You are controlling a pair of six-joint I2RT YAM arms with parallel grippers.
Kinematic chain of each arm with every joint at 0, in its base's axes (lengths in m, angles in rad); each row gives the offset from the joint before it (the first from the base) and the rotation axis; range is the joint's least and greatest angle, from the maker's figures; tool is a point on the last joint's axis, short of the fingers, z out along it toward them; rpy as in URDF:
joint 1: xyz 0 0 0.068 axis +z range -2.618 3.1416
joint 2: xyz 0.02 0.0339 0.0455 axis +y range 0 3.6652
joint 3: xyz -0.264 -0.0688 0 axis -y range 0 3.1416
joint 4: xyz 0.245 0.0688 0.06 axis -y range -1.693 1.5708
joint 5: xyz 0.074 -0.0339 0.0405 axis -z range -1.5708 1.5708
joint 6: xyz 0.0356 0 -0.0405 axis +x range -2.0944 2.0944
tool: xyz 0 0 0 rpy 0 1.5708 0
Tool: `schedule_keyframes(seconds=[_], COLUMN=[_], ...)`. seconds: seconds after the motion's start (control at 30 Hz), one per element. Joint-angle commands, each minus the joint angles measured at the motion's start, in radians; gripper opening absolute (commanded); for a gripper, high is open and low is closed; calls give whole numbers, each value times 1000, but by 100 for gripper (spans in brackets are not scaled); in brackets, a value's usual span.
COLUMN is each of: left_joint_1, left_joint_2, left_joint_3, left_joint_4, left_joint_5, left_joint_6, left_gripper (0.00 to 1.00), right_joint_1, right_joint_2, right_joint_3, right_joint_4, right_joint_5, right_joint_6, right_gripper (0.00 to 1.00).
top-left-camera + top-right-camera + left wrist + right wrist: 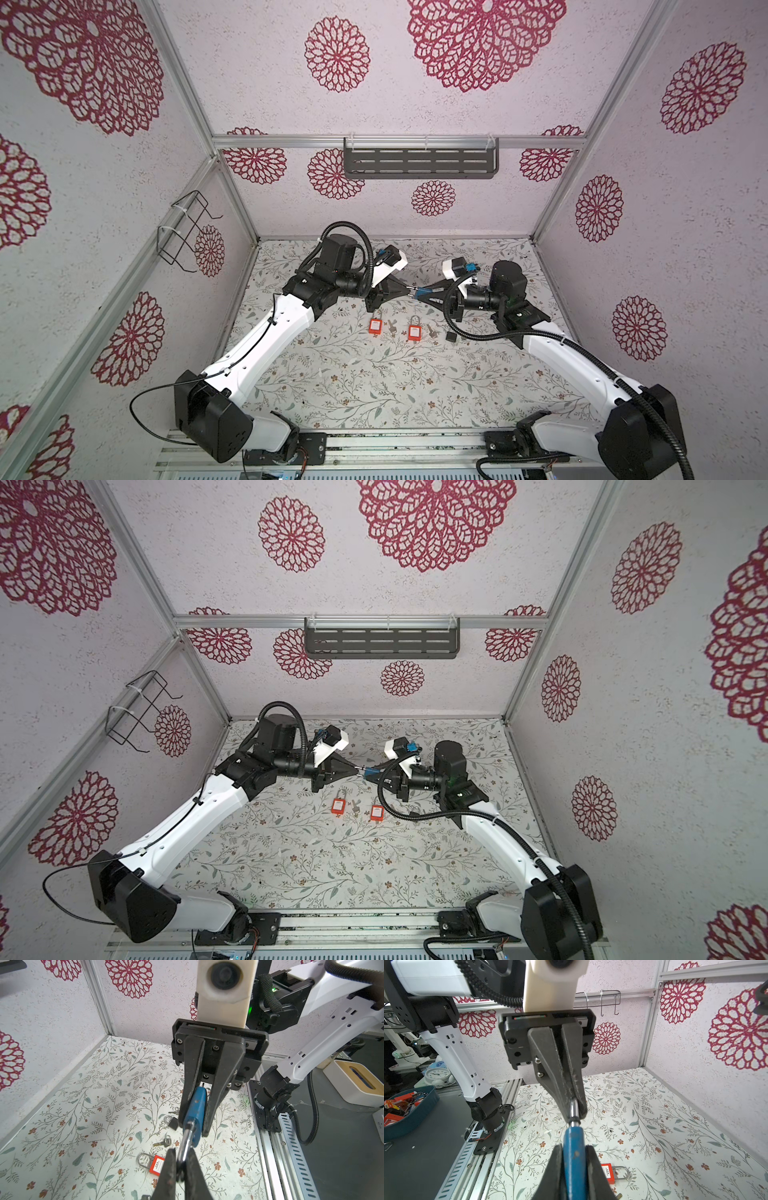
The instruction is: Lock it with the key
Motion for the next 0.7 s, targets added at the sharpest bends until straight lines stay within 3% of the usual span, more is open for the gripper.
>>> schedule_keyframes(seconds=[0.0,0.43,0.67], left_joint_1=[-76,-112,-84], left_joint_2=[41,99,72], left_joint_3=[-31,-33,-23], left_joint_4=[58,145,96], left_joint_5=[54,99,81], left_joint_6=[-8,-21,8], left_gripper=[0,0,0], right_joint_1=[62,66,60], right_joint_2=[35,120,77], right_joint_3=[79,126,131], right_joint_4=[223,408,190], right_joint_5=[2,-56,-46], right_joint_6=[37,198,60], right_gripper=[0,0,0])
